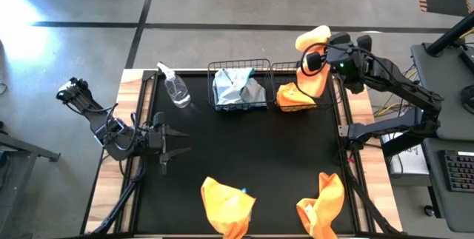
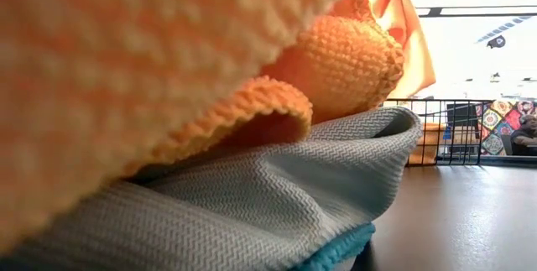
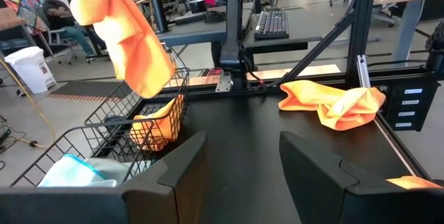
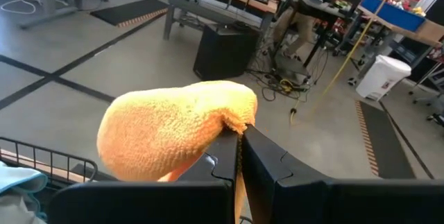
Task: Sort microfiber towel by color & place in baskets
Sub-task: Put the top right orange microfiber towel into the right black wire basket
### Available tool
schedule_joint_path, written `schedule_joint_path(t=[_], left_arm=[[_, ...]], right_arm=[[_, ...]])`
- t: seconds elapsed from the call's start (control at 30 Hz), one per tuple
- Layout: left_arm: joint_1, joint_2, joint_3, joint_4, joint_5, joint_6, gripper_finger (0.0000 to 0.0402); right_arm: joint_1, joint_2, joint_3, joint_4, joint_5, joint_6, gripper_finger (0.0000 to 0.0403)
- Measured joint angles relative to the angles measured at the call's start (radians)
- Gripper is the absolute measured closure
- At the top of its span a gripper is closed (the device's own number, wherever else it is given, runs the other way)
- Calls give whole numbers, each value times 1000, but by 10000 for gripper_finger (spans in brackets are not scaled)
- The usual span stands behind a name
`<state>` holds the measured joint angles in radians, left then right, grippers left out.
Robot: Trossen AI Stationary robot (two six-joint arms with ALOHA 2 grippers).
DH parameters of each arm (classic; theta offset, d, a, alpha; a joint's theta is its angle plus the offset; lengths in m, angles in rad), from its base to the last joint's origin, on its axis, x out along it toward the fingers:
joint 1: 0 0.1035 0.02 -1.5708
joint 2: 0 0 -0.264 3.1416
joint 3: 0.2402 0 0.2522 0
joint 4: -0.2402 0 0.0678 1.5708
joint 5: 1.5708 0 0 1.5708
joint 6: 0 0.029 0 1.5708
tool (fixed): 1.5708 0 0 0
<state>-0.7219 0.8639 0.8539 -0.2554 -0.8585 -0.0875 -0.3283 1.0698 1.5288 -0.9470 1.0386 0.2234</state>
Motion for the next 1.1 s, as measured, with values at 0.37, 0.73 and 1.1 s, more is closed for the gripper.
schedule_joint_path(t=[0.37,0.73,1.1], left_arm=[[0,0,0,-1,0,1,237],[0,0,0,-1,0,1,237],[0,0,0,-1,0,2,237]], right_arm=[[0,0,0,0,1,1,394],[0,0,0,0,1,1,394],[0,3,0,3,-45,-46,394]])
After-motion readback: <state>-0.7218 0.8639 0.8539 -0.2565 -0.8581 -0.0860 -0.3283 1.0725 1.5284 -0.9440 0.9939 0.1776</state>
